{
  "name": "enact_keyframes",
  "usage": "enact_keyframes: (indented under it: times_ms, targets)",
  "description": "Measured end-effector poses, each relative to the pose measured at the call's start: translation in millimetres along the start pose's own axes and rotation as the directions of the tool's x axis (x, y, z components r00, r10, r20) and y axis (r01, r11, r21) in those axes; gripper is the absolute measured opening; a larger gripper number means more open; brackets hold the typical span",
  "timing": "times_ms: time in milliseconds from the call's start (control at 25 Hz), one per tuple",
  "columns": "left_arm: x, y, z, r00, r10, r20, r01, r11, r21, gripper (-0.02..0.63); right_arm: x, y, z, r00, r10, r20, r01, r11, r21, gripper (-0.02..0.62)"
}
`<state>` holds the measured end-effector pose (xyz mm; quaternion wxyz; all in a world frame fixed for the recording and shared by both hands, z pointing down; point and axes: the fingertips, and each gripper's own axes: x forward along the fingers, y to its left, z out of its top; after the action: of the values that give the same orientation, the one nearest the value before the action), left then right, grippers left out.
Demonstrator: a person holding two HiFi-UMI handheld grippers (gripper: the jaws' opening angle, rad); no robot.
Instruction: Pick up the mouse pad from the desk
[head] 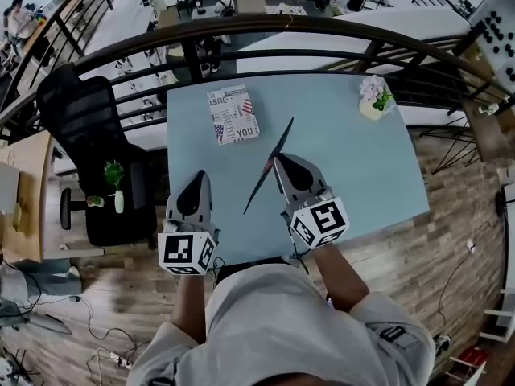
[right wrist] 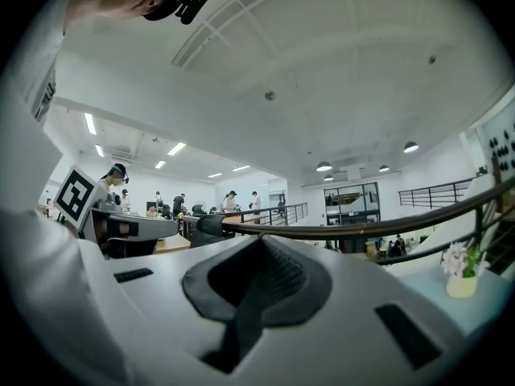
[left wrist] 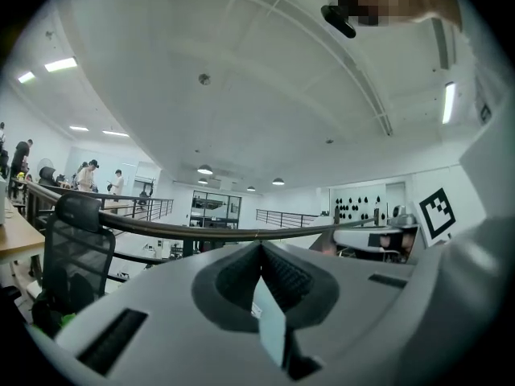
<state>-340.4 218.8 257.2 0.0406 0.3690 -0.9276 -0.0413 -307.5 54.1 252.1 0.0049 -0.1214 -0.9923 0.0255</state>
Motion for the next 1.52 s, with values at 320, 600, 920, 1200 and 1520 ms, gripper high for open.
enact_keyframes:
  times_ms: [320, 600, 920, 1200, 1520]
  targets:
    - [5.9, -12.6, 7.8, 1.0, -0.027, 0.003, 0.027, 1.0, 0.011, 0.012, -7.0, -7.8, 21.6, 0.999, -0.027, 0.034, 0.028, 0.999, -0.028, 0.014]
    - [10.0, -21.8, 10.1, 0.999, -0.041, 0.01, 0.041, 0.999, 0.014, 0.012, -13.1, -11.3, 30.7, 0.998, -0.033, 0.049, 0.035, 0.998, -0.049, 0.014]
    - [9.8, -27.5, 6.0, 0.999, -0.032, 0.006, 0.032, 0.999, 0.005, 0.012, -18.3, -11.8, 33.2, 0.998, -0.025, 0.055, 0.028, 0.998, -0.058, 0.014]
    - [11.0, -29.8, 4.2, 0.999, -0.034, 0.003, 0.034, 0.999, 0.007, 0.012, -19.3, -12.4, 33.0, 0.998, -0.021, 0.053, 0.024, 0.998, -0.065, 0.012]
    - [13.7, -33.4, 2.5, 0.999, -0.043, -0.002, 0.043, 0.999, 0.006, 0.012, -22.5, -17.4, 31.1, 0.998, -0.033, 0.049, 0.036, 0.998, -0.06, 0.012]
